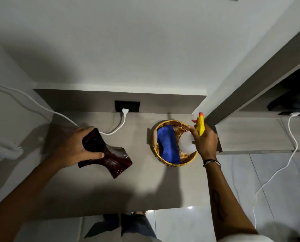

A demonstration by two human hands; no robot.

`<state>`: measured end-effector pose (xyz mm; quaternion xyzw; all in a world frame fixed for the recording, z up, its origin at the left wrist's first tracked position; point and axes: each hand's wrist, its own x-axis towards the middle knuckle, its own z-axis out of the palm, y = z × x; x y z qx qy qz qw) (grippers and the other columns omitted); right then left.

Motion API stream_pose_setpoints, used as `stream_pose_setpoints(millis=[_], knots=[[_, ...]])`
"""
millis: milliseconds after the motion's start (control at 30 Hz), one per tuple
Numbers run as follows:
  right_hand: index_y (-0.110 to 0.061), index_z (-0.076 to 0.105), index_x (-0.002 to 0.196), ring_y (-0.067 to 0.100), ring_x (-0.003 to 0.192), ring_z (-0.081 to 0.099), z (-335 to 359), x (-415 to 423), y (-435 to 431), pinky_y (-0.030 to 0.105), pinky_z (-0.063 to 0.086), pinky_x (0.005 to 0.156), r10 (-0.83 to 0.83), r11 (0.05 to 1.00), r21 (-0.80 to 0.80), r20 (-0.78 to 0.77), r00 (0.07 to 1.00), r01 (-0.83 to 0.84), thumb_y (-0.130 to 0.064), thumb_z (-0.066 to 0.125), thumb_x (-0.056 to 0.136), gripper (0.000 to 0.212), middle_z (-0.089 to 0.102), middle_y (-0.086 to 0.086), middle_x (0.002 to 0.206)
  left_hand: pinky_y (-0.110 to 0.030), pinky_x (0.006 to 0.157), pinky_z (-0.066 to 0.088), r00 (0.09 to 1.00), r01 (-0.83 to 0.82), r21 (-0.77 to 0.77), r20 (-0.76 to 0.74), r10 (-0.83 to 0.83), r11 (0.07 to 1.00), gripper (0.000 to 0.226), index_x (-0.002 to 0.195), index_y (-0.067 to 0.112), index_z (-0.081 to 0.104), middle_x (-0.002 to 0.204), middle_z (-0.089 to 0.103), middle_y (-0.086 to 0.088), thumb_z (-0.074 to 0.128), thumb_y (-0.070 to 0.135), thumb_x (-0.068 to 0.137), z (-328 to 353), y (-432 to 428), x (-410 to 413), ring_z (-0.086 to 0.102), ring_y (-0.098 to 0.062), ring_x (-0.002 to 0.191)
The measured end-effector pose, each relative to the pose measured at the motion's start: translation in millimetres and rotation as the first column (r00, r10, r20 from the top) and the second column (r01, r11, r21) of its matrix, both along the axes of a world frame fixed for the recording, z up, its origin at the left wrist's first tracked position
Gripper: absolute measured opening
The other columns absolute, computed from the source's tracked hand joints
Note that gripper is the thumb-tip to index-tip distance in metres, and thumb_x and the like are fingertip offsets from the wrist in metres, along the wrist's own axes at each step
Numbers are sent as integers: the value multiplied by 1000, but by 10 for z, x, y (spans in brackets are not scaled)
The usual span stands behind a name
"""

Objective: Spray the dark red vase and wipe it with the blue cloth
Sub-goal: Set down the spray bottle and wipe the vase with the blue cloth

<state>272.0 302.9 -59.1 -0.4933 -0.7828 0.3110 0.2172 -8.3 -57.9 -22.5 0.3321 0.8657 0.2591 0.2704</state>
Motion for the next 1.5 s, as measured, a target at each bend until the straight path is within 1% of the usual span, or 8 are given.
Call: stream_pose_setpoints(millis=[167, 400, 467, 567, 700, 800, 1000, 1500], knots=[[-24, 69, 143, 33, 89, 82, -239, -22, 108, 49, 68, 90, 66, 998, -20, 77, 995, -64, -53, 72, 97, 55, 83, 10, 117, -46, 98, 48, 918, 219, -162, -300, -259, 962, 120, 147, 11, 58, 137, 63, -10, 81, 74, 48, 90, 119, 83, 61, -35, 119], [-21, 61, 145, 25, 102, 76, -446, 128, 87, 48, 66, 94, -30, 992, -127, -43, 999, 25, -39, 88, 88, 65, 77, 5, 123, -51, 103, 44, 872, 254, -244, -360, -331, 936, 116, 148, 13, 57, 137, 61, -11, 84, 65, 49, 99, 223, 201, 55, -38, 125], [-21, 53, 148, 23, 108, 71, -483, 256, -126, 42, 65, 90, -189, 976, -127, -95, 977, 176, -50, 89, 84, 79, 68, 6, 138, -50, 105, 43, 873, 268, -234, -352, -338, 935, 115, 150, 15, 55, 139, 60, -9, 84, 63, 50, 82, 231, 229, 53, -36, 127], [-22, 55, 127, 17, 103, 61, -526, 369, -709, 37, 61, 79, -281, 955, 45, -195, 940, 294, -72, 64, 94, 61, 61, 0, 120, -49, 106, 42, 866, 295, -203, -356, -352, 933, 112, 149, 15, 55, 139, 59, -8, 86, 59, 51, 25, 247, 256, 52, -35, 126], [-14, 66, 121, 27, 104, 66, -667, 170, -1031, 42, 61, 84, 255, 924, 281, 54, 965, -260, -31, 69, 102, 26, 71, 10, 116, -52, 111, 41, 865, 317, -194, -341, -367, 928, 114, 153, 17, 50, 141, 55, -6, 83, 62, 54, -51, 293, 287, 50, -34, 129], [-7, 60, 150, 40, 140, 59, -735, -147, -880, 53, 52, 116, 434, 872, 111, 270, 859, -476, -15, 67, 105, 46, 61, 20, 153, -54, 111, 43, 874, 299, -167, -346, -340, 939, 114, 155, 19, 46, 143, 50, -5, 79, 63, 55, -106, 271, 296, 46, -32, 133], [-8, 7, 174, 43, 169, -7, -951, -443, -543, 52, 5, 139, 513, 806, -76, 584, 629, -587, -33, 51, 114, 78, -5, 24, 181, -58, 130, 8, 857, 315, -97, -400, -326, 944, 117, 160, 19, 35, 157, 36, -5, 78, 64, 61, -342, 196, 343, 21, -32, 158], [-9, 0, 173, 45, 168, -14, -1209, -610, -516, 57, -1, 138, 467, 817, -87, 679, 567, -569, -26, 50, 115, 79, -15, 23, 180, -57, 130, 11, 853, 286, -44, -442, -276, 957, 114, 159, 22, 39, 161, 39, -5, 77, 69, 62, -433, 205, 356, 24, -31, 158]])
